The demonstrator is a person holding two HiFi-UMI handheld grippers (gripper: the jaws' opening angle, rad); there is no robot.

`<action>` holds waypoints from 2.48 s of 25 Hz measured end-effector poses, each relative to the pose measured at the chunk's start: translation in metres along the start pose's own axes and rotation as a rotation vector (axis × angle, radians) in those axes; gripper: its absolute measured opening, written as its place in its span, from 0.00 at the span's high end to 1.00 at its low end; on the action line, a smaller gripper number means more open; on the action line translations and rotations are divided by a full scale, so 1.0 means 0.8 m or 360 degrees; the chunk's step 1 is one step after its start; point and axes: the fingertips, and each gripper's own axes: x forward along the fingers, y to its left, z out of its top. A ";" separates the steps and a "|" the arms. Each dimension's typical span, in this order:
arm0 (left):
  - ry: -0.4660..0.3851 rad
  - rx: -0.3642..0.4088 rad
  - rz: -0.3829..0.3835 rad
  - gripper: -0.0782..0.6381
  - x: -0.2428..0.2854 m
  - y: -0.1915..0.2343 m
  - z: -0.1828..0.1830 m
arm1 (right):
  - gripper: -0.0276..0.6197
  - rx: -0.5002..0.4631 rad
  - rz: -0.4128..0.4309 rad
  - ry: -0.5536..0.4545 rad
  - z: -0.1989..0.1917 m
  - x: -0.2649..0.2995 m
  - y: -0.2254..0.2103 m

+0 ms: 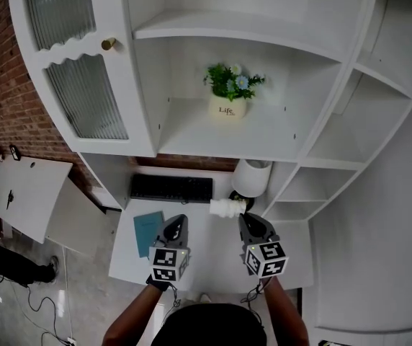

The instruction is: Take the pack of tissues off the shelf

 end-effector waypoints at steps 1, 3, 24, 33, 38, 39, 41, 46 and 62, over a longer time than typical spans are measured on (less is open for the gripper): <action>0.0003 -0.0001 0.0006 0.87 0.000 0.001 -0.006 | 0.92 0.0011 0.0012 0.0006 -0.007 0.001 0.002; 0.0011 0.0002 0.0013 0.87 0.001 -0.001 -0.016 | 0.92 0.0037 0.0044 0.0008 -0.017 0.001 0.005; 0.0288 -0.0068 0.0033 0.87 0.013 -0.004 -0.136 | 0.92 0.0039 0.0026 0.0298 -0.149 0.025 0.018; 0.0389 -0.0076 -0.0003 0.87 0.017 -0.014 -0.176 | 0.92 0.0071 0.0000 0.0405 -0.202 0.037 0.022; 0.0450 -0.0105 -0.0032 0.87 0.017 -0.020 -0.199 | 0.92 0.0091 0.0009 0.0487 -0.231 0.043 0.029; 0.0456 -0.0106 -0.0039 0.87 0.017 -0.021 -0.202 | 0.92 0.0102 0.0010 0.0500 -0.236 0.044 0.031; 0.0481 -0.0117 -0.0046 0.87 0.017 -0.023 -0.211 | 0.91 0.0125 0.0016 0.0528 -0.248 0.046 0.038; 0.0536 -0.0122 -0.0057 0.87 0.016 -0.027 -0.232 | 0.91 0.0147 0.0011 0.0619 -0.283 0.049 0.046; 0.0645 -0.0164 -0.0062 0.87 0.010 -0.031 -0.278 | 0.91 0.0233 0.0003 0.0800 -0.350 0.042 0.056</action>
